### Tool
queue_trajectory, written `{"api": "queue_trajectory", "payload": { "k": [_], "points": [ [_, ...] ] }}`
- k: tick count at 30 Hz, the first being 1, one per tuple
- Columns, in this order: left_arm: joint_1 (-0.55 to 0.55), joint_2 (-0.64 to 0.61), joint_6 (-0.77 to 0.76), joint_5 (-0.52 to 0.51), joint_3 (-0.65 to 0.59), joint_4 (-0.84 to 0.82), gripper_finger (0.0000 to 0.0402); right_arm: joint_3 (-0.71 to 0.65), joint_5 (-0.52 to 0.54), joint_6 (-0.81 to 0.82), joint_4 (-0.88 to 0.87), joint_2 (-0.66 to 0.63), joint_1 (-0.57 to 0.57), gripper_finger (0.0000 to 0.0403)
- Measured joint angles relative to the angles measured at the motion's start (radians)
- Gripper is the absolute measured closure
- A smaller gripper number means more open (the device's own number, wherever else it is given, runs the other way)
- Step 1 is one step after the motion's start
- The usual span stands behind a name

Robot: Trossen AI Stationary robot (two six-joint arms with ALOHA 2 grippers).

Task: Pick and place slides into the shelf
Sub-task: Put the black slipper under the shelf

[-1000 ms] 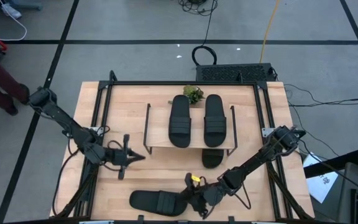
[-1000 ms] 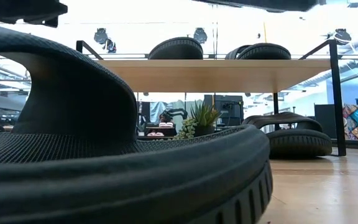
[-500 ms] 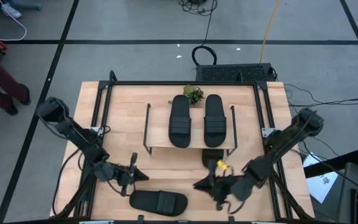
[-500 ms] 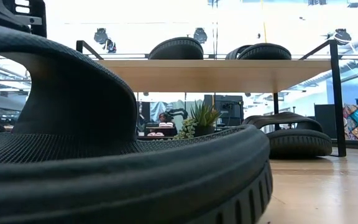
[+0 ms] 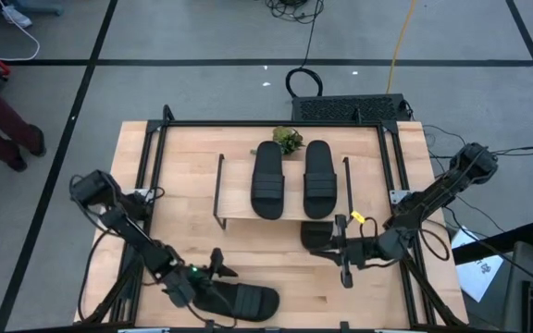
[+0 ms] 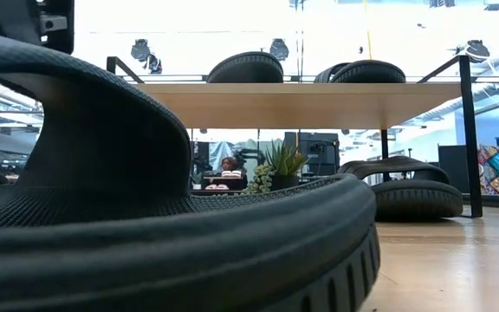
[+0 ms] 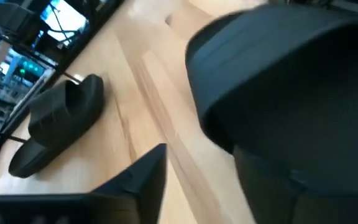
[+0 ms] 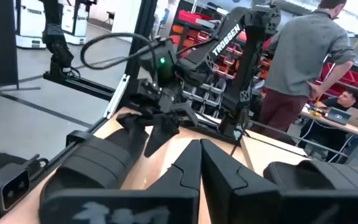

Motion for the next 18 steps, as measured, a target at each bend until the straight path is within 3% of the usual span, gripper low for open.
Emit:
{"api": "queue_trajectory", "payload": {
  "k": [8,18],
  "points": [
    [0.000,0.046,0.093,0.013,0.071,-0.006,0.0110,0.000,0.001,0.013,0.000,0.003,-0.005,0.0403],
    [0.027,0.052,0.219,0.152,0.077,0.122,0.0092,0.000,-0.001,0.058,-0.026,0.003,-0.033,0.0403]
  ]
}}
